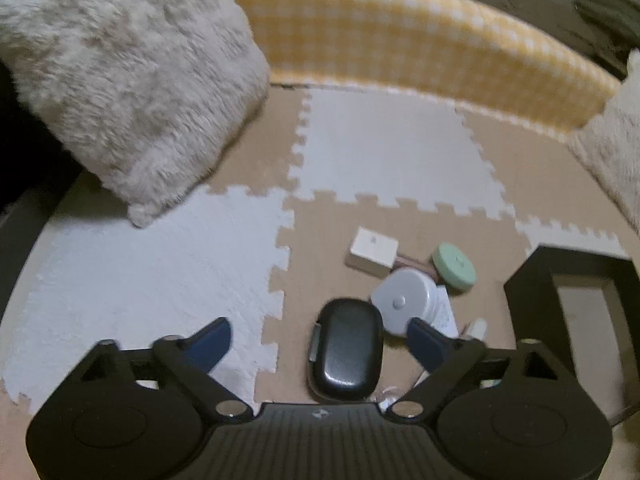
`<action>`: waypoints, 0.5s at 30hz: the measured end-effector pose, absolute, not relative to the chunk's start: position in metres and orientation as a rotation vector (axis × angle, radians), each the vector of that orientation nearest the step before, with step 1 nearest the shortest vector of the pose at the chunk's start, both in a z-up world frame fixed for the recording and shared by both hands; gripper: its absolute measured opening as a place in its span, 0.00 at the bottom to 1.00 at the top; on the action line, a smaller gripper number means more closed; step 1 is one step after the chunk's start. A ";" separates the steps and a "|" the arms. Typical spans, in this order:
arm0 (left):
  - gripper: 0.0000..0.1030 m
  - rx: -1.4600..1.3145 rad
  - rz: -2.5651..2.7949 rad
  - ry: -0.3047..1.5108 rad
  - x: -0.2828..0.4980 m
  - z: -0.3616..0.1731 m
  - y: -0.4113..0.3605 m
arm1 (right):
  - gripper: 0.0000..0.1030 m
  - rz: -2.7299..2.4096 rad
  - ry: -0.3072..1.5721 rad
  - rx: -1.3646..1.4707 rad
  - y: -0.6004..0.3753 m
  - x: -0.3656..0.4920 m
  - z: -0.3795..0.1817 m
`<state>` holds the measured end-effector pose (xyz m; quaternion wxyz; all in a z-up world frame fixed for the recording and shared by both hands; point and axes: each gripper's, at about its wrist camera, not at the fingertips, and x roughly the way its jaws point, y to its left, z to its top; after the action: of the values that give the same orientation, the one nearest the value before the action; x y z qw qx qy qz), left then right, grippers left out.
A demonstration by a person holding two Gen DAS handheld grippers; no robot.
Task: Organize rigid objects
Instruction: 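Lower the left gripper onto the black earbud case and close it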
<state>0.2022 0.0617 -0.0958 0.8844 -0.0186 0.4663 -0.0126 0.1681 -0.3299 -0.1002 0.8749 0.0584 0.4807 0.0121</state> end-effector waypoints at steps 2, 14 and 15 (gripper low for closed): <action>0.78 -0.027 -0.042 0.997 0.206 -0.103 0.058 | 0.06 0.025 0.999 0.103 -0.327 0.168 -0.100; 0.60 0.013 -0.103 1.099 0.227 -0.134 0.047 | 0.04 0.018 1.029 0.082 -0.324 0.172 -0.103; 0.60 0.016 -0.108 1.106 0.229 -0.136 0.045 | 0.04 0.017 1.034 0.079 -0.324 0.172 -0.104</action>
<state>0.2287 0.0454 -0.1364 0.8495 0.0076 0.5250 -0.0512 0.1719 -0.3236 -0.1045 0.8686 0.0376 0.4941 0.0080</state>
